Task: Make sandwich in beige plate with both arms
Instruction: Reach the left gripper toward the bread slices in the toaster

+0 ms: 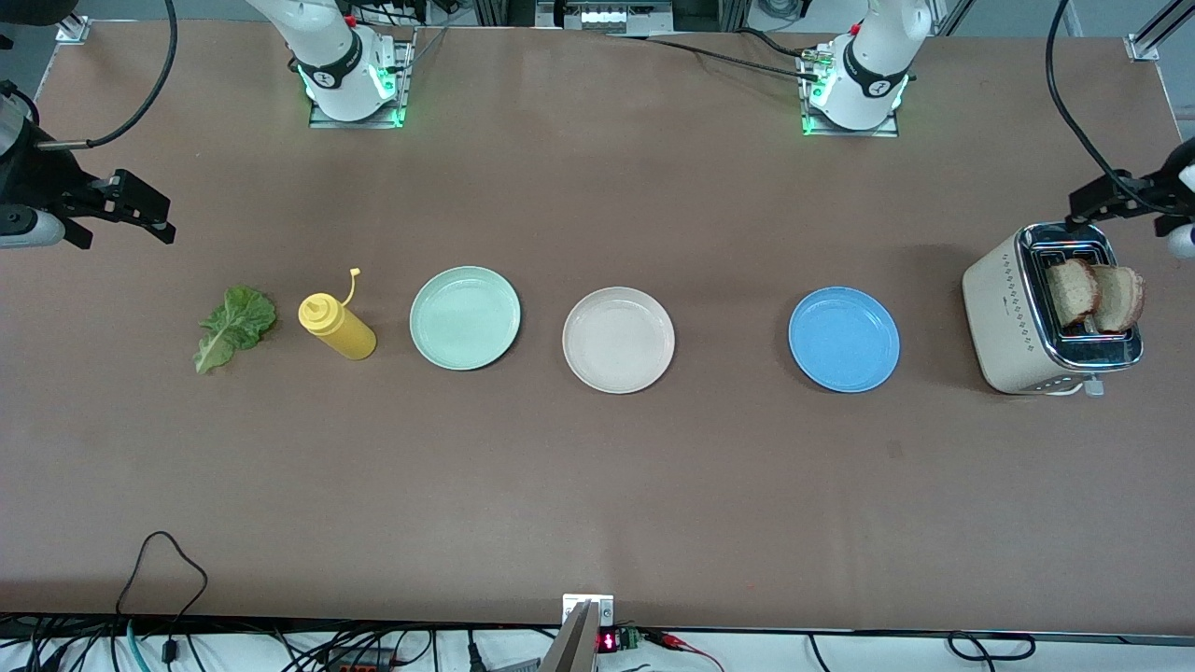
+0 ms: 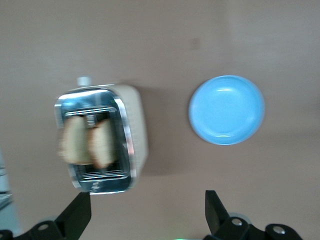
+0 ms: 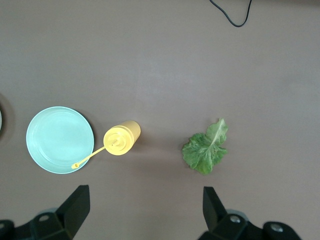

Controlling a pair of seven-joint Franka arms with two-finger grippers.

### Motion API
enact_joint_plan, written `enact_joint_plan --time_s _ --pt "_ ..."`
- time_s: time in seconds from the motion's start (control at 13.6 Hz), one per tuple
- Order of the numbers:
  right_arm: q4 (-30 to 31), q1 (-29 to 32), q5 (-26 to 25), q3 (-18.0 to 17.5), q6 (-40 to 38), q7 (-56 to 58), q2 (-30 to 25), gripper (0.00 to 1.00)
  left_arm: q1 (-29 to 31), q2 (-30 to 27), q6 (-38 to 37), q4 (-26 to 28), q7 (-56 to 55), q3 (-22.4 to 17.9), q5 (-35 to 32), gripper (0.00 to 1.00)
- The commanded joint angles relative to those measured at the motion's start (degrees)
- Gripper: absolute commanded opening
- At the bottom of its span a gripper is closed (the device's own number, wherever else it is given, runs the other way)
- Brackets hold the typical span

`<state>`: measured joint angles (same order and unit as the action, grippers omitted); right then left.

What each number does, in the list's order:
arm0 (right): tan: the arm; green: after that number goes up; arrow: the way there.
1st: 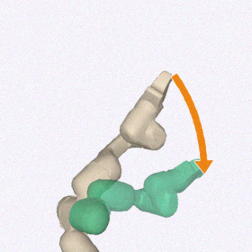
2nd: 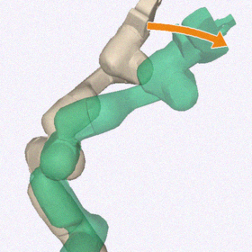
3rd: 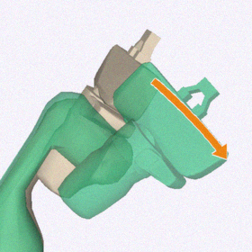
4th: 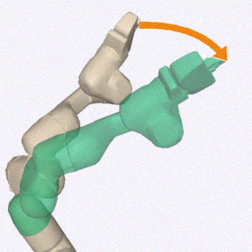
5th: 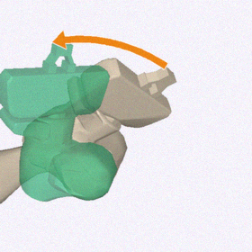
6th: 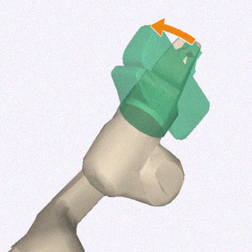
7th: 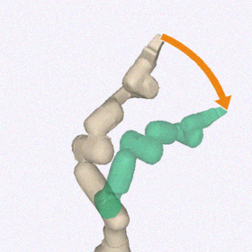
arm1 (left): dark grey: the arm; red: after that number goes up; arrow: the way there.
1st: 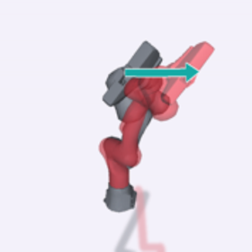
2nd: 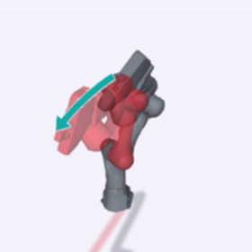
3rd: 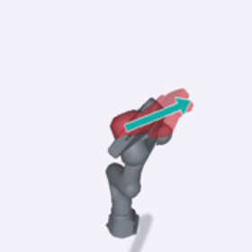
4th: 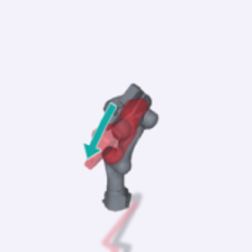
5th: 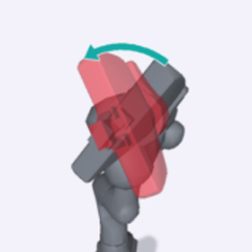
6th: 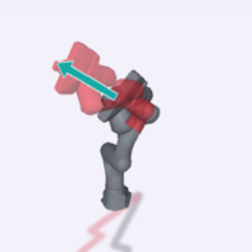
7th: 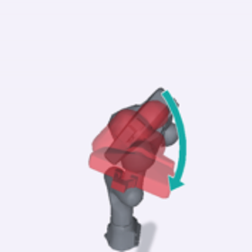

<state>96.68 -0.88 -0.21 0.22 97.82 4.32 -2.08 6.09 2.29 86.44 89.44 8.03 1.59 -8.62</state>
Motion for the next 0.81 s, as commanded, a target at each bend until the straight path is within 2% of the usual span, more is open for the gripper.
enact_joint_plan --time_s 0.0,0.22,0.37,0.51,0.73 --pt "-0.35 -0.17 -0.84 -0.13 -0.96 -0.36 -0.47 1.00 0.68 3.68 1.00 -2.43 1.81 0.08 -5.08 1.00" --pt "-0.27 -0.17 -0.84 -0.13 -0.96 -0.36 -0.47 1.00 5.59 5.36 8.01 2.30 5.14 0.17 -4.39 1.00" --pt "-0.27 -0.17 -0.84 -0.13 -0.87 -0.36 -0.47 1.00 8.66 4.75 17.92 10.79 6.29 0.35 -4.21 1.00" --pt "-0.27 -0.17 -0.84 -0.13 -0.96 -0.36 -0.47 1.00 10.34 4.57 25.50 16.88 6.82 0.44 -4.21 0.98" --pt "-0.27 -0.78 -0.84 -0.13 -0.96 -0.54 -0.47 1.00 12.28 3.96 39.63 27.06 6.82 0.52 -4.21 0.89"
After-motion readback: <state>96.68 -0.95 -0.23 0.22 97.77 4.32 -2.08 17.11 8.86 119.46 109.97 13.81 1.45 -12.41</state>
